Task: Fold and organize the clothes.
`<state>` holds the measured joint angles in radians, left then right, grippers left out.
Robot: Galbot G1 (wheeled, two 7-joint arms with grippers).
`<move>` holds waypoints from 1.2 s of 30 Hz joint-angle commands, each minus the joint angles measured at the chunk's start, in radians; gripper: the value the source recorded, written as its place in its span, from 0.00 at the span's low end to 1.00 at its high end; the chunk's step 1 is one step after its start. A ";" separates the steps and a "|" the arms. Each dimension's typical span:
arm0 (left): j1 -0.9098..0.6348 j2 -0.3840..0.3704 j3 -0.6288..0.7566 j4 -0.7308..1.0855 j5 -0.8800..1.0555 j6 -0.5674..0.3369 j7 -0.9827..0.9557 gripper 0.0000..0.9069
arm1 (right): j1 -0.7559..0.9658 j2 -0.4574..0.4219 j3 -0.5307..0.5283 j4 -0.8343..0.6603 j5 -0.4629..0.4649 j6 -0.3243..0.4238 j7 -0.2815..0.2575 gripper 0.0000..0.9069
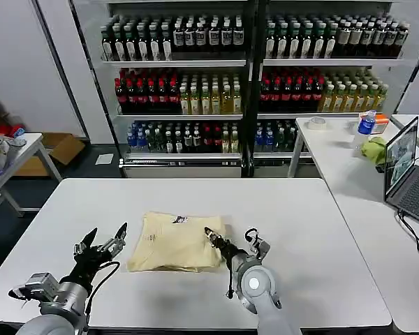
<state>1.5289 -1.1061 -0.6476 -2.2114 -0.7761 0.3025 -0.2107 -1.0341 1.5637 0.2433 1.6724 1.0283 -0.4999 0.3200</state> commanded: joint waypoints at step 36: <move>-0.010 -0.015 0.052 0.010 0.011 0.007 0.008 1.00 | 0.138 -0.196 0.036 -0.066 -0.142 -0.078 -0.132 1.00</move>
<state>1.5203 -1.1218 -0.5977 -2.2028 -0.7643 0.3090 -0.2033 -0.9315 1.3850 0.2858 1.6253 1.0190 -0.5695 0.2475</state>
